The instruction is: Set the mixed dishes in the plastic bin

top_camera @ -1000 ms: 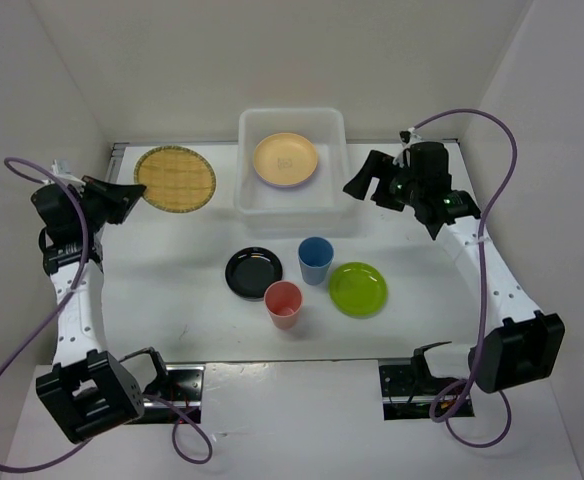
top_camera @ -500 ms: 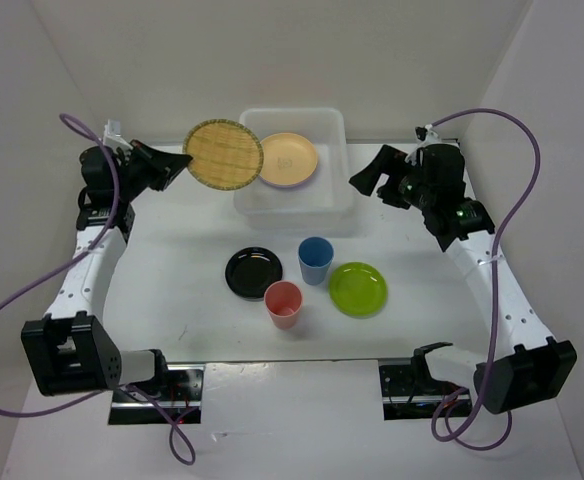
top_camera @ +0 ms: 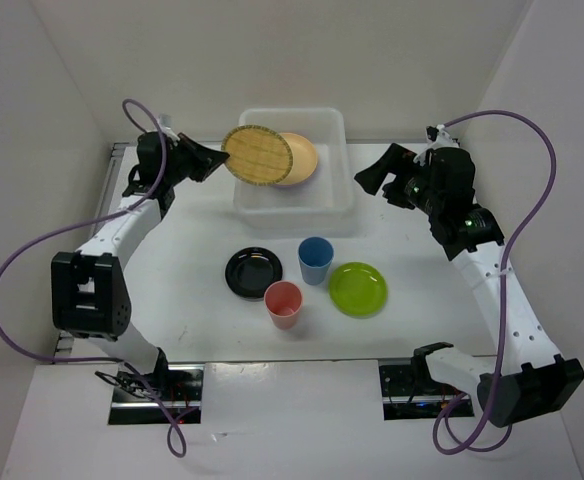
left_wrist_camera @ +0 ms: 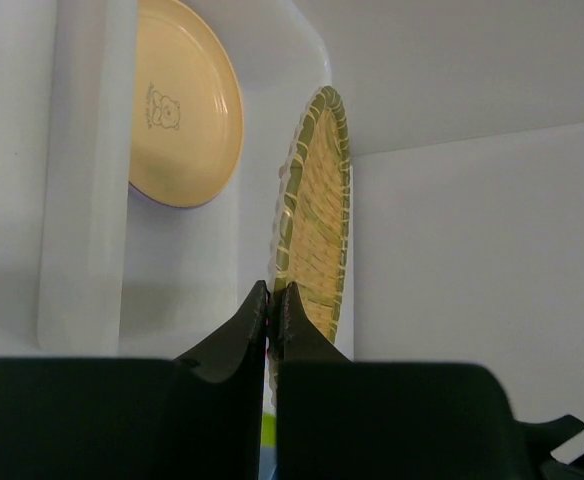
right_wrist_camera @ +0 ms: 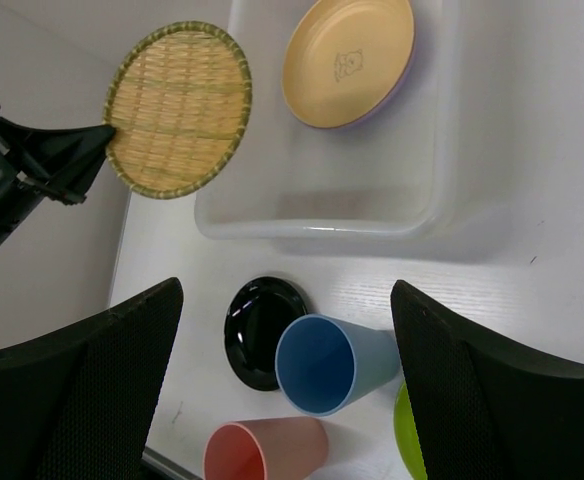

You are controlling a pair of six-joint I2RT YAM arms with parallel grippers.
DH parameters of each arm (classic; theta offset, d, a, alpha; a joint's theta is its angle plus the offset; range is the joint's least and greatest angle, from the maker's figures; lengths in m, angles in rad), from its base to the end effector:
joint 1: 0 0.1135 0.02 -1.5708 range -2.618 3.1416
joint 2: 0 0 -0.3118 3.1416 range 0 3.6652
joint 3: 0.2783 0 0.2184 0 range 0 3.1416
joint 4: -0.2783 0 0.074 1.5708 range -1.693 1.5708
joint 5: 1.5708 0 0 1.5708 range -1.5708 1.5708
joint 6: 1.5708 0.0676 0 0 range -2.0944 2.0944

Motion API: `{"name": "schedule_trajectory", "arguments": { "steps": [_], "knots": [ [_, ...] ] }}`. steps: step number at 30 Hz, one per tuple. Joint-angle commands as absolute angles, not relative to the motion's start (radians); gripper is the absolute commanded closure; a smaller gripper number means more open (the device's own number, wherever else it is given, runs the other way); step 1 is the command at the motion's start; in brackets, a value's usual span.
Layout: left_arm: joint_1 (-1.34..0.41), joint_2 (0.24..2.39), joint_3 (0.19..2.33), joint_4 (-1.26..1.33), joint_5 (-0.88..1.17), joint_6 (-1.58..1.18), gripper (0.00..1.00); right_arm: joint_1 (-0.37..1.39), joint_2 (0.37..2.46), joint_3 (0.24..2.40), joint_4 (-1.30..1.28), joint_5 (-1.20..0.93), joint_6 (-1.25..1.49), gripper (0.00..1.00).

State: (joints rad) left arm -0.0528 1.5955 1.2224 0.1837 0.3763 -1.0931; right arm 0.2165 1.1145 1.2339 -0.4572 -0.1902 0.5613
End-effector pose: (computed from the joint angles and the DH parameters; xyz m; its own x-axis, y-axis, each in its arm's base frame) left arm 0.3777 -0.0448 0.3788 -0.4501 -0.8033 -0.3901 0.0213 0.4270 -0.9040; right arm 0.2086 0.0590 0.4315 -0.4790 0.4298 -0.7654 -0.1538 0.8173 0.5553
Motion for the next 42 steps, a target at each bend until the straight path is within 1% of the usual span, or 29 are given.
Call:
{"name": "schedule_trajectory", "arguments": {
  "steps": [1,9,27,34,42],
  "knots": [
    [-0.089,1.658,1.343,0.293,0.327,-1.111,1.00,0.225,1.095,1.241,-0.440,-0.166,0.571,0.11],
    [-0.156,1.822,1.509,0.223,0.227,-1.078,1.00,0.225,1.095,1.241,-0.440,-0.144,0.580,0.11],
    [-0.213,2.084,1.664,0.230,0.123,-1.097,1.00,0.225,1.124,1.241,-0.431,-0.126,0.571,0.11],
    [-0.242,2.187,1.811,0.135,0.063,-1.097,1.00,0.225,1.124,1.232,-0.431,-0.107,0.571,0.11],
    [-0.271,2.249,1.894,0.048,-0.023,-1.097,1.00,0.225,1.115,1.223,-0.431,-0.098,0.571,0.11]
  ]
}}
